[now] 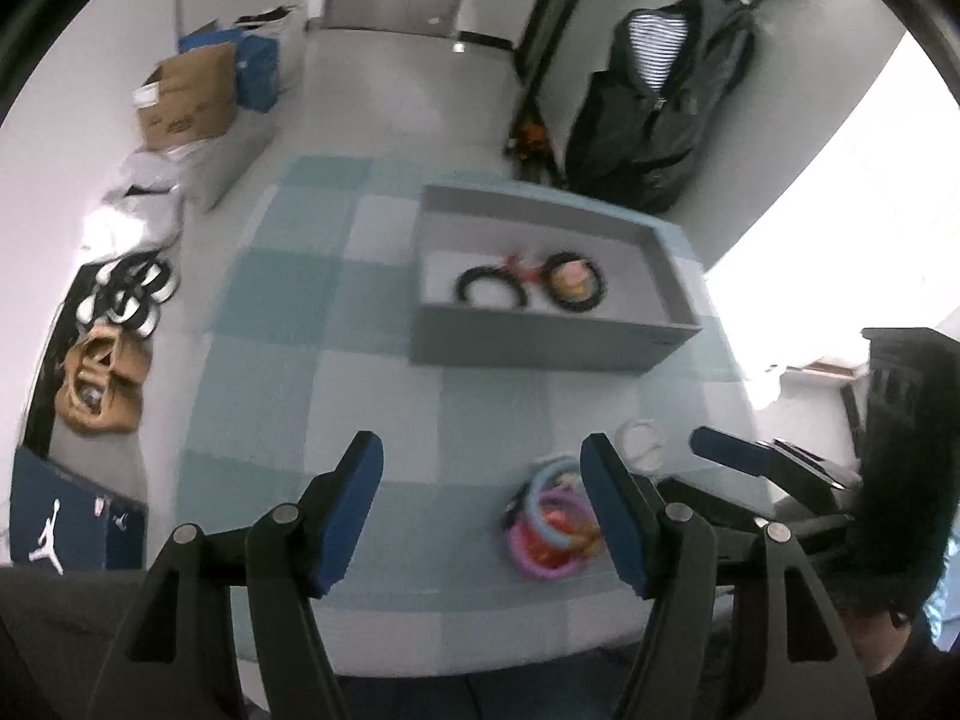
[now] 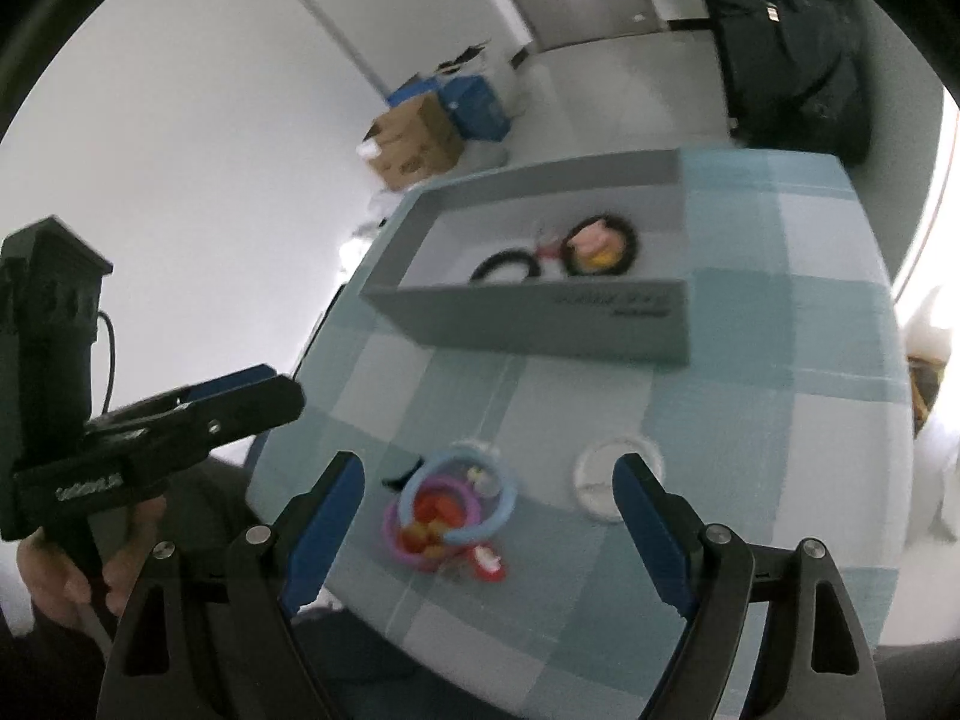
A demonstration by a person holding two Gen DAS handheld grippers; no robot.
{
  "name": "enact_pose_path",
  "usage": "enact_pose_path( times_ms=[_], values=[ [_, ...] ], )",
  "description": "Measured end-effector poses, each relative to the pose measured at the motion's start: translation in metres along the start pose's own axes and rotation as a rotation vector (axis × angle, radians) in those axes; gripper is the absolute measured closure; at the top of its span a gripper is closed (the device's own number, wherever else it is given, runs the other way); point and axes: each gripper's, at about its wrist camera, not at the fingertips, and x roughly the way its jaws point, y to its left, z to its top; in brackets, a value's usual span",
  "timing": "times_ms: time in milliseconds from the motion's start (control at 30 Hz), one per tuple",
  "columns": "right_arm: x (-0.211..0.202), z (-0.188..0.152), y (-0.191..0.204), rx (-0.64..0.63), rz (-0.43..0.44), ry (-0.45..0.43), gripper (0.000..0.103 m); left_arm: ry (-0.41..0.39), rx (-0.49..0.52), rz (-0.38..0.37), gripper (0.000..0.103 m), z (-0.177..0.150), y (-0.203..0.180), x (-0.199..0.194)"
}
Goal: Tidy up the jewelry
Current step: 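Move both grippers back from the box over the ring pile, then grasp the light blue ring with the right gripper and lift it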
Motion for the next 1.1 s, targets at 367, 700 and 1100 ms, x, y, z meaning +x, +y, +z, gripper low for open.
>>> enact_pose_path(
  times_ms=[367,700,1100],
  values=[
    [0.042,-0.013,0.029,-0.117,-0.069,0.098,0.018,0.002,-0.06,-0.039,0.03,-0.012,0.031,0.003],
    [0.06,-0.014,0.044,-0.203,-0.139,0.117,0.023,-0.007,-0.101,-0.03,0.03,-0.014,0.05,0.0],
    [0.053,-0.012,0.04,-0.194,-0.126,0.103,0.042,0.0,-0.092,-0.009,0.03,-0.015,0.05,0.001]
  ],
)
